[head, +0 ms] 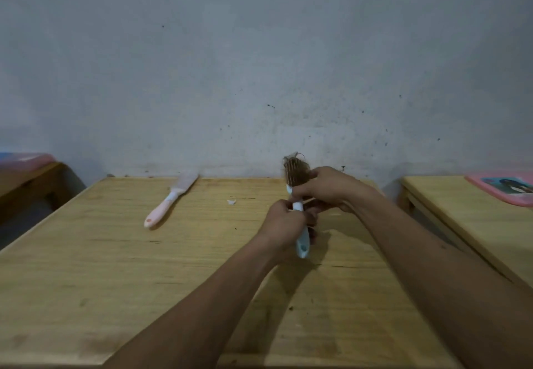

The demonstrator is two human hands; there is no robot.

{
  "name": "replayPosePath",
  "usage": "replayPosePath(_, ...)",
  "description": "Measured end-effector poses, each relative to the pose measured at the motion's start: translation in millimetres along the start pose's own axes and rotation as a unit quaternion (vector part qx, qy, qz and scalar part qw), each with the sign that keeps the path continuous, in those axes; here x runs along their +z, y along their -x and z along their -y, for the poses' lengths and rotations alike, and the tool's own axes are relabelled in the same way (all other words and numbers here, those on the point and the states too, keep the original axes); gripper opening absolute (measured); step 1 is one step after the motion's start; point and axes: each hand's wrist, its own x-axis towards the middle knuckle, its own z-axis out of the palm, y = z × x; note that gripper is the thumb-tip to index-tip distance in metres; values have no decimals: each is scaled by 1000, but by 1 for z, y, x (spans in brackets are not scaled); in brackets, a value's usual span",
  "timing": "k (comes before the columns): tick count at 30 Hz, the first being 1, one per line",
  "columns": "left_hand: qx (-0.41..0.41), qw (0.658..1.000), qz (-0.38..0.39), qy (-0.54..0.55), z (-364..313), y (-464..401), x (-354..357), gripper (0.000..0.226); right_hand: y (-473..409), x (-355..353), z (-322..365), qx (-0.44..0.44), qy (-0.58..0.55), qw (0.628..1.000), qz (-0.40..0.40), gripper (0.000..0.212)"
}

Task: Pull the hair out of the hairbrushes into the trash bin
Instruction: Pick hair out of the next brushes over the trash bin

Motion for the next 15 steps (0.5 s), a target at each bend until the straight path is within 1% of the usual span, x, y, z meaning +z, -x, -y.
replayPosePath(3,-11,999,-35,14,4,10,-37,21,2,25,23,-38,-1,998,40,28)
replayPosePath(5,-13,998,-61,-5,7,17,-64,22,2,41,35,-49,-12,997,61,36)
replayPosePath(7,-4,996,-81,-35,8,27,-89,29,1,58,45,-57,-30,994,84,43)
replayPosePath(8,1,995,-87,-43,9,31,-99,35,0,66,50,-58,-43,994,88,44)
replayPosePath(10,11,993,-102,-52,11,41,-117,44,-3,83,60,-55,-87,992,71,44)
replayPosePath(12,14,990,-128,-55,12,48,-133,42,-7,98,69,-56,-120,990,54,36)
replayPosePath(14,5,987,-156,-30,13,54,-147,32,-10,113,75,-65,-118,988,69,28)
replayPosePath(15,4,986,-168,-11,14,57,-154,26,-10,120,77,-70,-110,988,81,27)
